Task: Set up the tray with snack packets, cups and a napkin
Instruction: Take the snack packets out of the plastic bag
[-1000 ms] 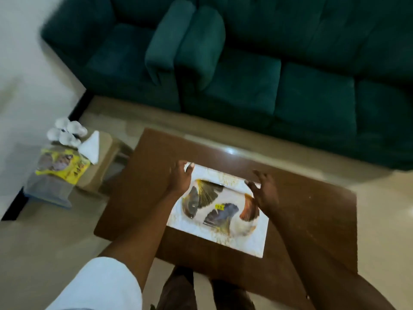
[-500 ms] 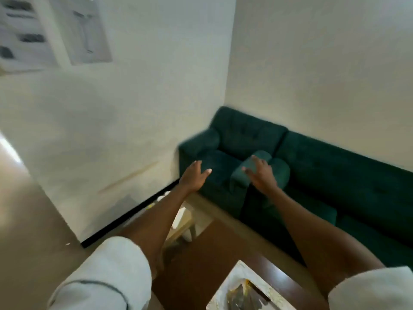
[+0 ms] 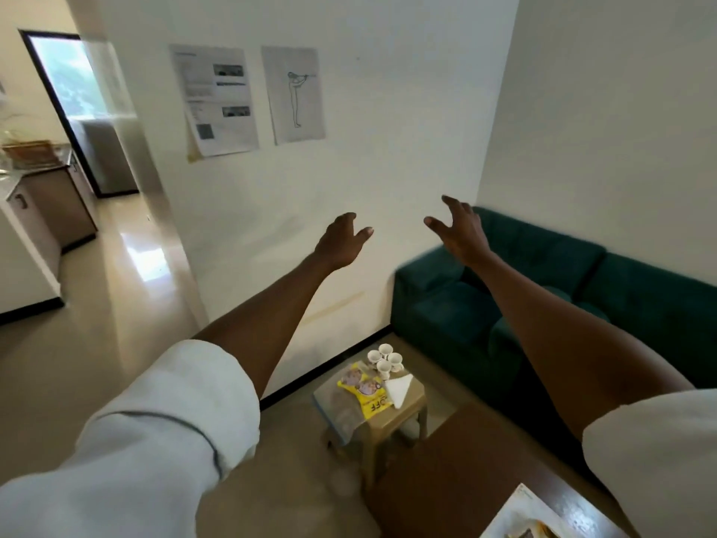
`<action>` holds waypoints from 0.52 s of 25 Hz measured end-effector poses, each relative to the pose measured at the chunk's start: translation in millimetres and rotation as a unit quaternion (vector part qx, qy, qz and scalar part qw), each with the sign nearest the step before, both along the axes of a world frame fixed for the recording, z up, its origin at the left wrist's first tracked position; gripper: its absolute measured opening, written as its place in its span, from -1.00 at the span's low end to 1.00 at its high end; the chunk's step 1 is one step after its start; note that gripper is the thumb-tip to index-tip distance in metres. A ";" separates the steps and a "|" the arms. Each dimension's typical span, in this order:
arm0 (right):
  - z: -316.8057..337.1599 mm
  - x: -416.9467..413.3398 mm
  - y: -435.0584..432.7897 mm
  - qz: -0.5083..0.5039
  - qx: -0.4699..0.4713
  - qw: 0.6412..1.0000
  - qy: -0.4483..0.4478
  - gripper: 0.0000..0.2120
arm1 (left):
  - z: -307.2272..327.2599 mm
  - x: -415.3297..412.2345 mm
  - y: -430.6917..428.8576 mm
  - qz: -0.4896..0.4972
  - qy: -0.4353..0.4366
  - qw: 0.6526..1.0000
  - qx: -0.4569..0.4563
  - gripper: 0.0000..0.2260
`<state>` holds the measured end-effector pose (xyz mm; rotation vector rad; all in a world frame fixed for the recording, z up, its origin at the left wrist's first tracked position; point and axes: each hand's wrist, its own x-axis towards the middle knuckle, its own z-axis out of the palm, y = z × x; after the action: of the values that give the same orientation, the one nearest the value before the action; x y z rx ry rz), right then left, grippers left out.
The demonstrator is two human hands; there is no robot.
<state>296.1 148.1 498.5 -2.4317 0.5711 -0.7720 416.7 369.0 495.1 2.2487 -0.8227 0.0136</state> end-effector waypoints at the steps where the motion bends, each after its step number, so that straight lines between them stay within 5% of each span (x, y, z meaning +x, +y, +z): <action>1: -4.3 10.2 10.0 0.003 0.010 1.000 0.004 -0.29 | -9.6 9.0 14.2 0.009 0.014 1.000 0.003 -0.41; 6: -29.2 52.2 11.2 -0.005 0.038 0.999 0.023 -0.31 | -58.9 40.7 29.9 0.013 0.065 0.998 0.010 -0.42; 13: -143.5 152.8 20.5 0.040 0.080 0.990 0.112 -0.39 | -156.0 126.7 32.5 0.064 0.137 0.987 0.045 -0.44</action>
<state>448.9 168.6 355.1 -2.3897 0.5915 -0.4043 543.4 401.4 339.1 2.3167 -0.5407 -0.2720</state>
